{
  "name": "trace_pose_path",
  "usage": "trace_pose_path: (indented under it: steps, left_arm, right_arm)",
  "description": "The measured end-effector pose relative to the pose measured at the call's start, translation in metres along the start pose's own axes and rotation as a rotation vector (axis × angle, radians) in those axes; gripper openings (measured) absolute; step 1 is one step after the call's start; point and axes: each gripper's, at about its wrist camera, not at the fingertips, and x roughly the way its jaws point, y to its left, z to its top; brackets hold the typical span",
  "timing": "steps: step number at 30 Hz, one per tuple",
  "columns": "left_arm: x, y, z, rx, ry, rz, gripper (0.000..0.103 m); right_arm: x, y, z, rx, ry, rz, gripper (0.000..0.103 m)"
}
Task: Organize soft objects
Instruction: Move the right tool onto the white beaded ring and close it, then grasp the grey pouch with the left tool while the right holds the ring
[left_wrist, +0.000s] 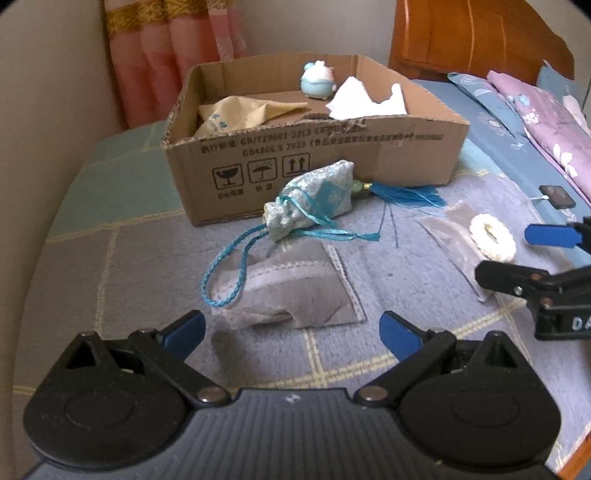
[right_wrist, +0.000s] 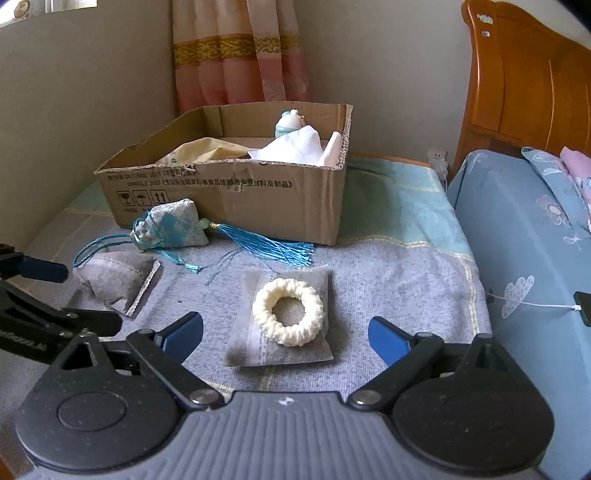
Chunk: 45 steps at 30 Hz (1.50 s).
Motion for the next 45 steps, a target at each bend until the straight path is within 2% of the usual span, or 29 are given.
trace_pose_path:
  steps: [13, 24, 29, 33, 37, 41, 45]
  left_arm:
    - [0.016, 0.000, 0.004, -0.027, 0.002, 0.014, 0.101]
    - [0.015, 0.001, 0.003, -0.024, -0.005, 0.017, 0.101]
    - [0.013, 0.001, 0.003, -0.024, -0.026, 0.043, 0.101]
    - [0.014, 0.000, 0.004, -0.033, -0.038, 0.048, 0.101]
    - [0.016, -0.005, 0.004, -0.023, -0.059, 0.093, 0.101]
    - [0.018, -0.007, 0.008, -0.052, -0.060, 0.088, 0.101]
    - [0.022, -0.014, 0.012, -0.071, -0.061, 0.124, 0.100]
  right_arm:
    - [0.004, -0.001, 0.004, -0.013, -0.015, 0.018, 0.077]
    - [0.009, 0.001, 0.004, -0.021, -0.007, 0.009, 0.048]
    - [0.006, 0.002, 0.005, -0.028, -0.012, 0.010, 0.044]
    - [0.005, 0.003, 0.004, -0.029, -0.010, 0.011, 0.044]
    - [0.005, 0.004, 0.004, -0.032, -0.007, 0.011, 0.044]
    - [0.005, 0.004, 0.004, -0.034, -0.007, 0.011, 0.044]
    - [0.005, 0.004, 0.004, -0.034, -0.007, 0.012, 0.044]
